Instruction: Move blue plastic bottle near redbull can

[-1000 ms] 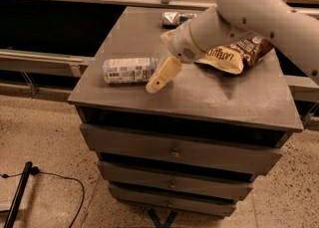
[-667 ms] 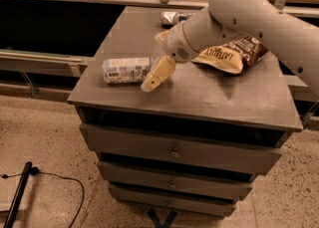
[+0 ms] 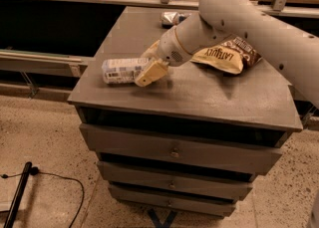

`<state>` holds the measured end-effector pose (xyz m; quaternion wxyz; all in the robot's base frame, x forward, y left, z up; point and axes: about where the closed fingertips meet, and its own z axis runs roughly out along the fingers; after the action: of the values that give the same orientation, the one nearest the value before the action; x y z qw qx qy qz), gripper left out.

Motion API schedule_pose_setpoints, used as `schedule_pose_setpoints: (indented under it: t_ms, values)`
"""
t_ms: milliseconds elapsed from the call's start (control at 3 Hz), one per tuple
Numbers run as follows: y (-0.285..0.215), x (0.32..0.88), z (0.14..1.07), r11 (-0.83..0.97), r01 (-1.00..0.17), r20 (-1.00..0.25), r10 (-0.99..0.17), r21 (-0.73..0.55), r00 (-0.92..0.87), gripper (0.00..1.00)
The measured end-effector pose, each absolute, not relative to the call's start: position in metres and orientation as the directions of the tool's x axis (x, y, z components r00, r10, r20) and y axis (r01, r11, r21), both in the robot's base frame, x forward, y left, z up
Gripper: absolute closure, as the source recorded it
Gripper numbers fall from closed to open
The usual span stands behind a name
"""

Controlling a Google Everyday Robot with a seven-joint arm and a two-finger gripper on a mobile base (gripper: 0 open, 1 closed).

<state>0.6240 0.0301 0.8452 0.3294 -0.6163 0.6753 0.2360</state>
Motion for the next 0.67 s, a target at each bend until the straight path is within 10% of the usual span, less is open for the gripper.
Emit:
schedule_pose_setpoints:
  t_ms: [667]
  values:
    - [0.0286,0.6234,0.8415,0.151,-0.986,-0.735,-0.676,-0.069,-0.052,0.95]
